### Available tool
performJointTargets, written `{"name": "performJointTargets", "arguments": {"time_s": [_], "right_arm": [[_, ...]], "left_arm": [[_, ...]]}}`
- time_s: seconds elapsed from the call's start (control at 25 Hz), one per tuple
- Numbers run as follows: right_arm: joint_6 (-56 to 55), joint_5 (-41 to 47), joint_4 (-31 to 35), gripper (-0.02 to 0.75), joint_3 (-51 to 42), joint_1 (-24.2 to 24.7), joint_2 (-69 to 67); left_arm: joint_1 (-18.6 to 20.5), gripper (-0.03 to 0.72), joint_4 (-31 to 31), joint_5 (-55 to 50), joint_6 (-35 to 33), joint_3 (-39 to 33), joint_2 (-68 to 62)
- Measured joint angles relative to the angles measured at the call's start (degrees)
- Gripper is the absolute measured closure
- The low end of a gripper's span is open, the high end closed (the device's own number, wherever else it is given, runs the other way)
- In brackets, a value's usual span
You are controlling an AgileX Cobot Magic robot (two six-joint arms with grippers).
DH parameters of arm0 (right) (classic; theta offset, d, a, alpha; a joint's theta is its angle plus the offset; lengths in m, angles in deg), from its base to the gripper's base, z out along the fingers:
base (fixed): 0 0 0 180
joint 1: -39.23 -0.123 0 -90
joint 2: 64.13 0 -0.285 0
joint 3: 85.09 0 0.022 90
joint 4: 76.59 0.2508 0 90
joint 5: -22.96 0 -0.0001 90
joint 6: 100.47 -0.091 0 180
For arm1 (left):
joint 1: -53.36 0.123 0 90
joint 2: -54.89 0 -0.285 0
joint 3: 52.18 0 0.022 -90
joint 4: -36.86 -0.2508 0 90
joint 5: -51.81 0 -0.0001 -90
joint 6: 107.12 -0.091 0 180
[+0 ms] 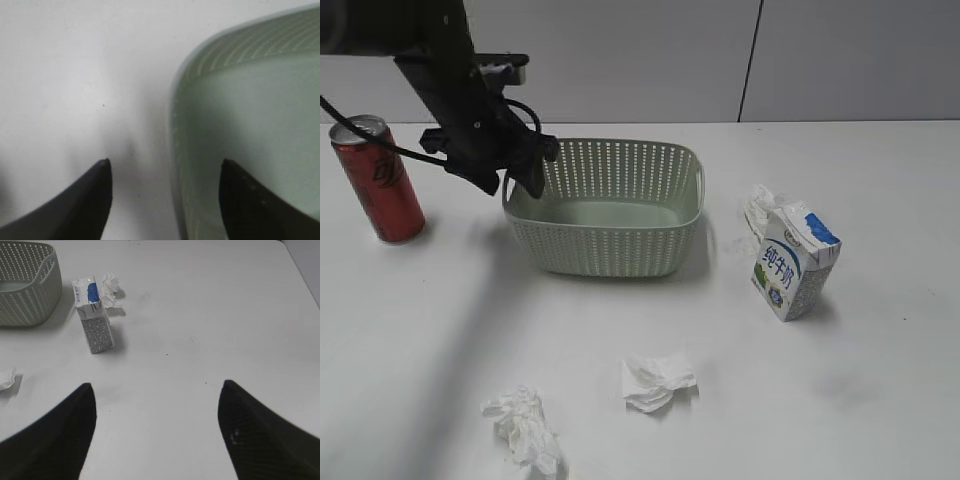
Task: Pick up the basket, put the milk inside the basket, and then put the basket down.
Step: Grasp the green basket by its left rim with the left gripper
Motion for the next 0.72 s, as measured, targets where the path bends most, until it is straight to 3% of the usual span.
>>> {"name": "performJointTargets", "arguments": {"time_s": [0.16,0.4,0.48,0.72], "right_arm": [[0.0,0.0,0.04,0.162,0.0,0.0,0.0],[0.0,0.0,0.04,0.162,0.0,0.0,0.0],[0.0,0.0,0.04,0.162,0.0,0.0,0.0],[0.0,0.0,0.04,0.163,0.0,0.0,0.0]], "left_arm": [[0.0,0.307,0.06,1.77,1.93,0.07,-1.32],[0.0,0.641,0.13,2.15,5.27,0.12,-2.15],[0.0,0.678,0.02,2.04,6.7,0.42,-2.15],[0.0,0.685,-2.78,-2.6,11.04,4.3,-2.09]]}}
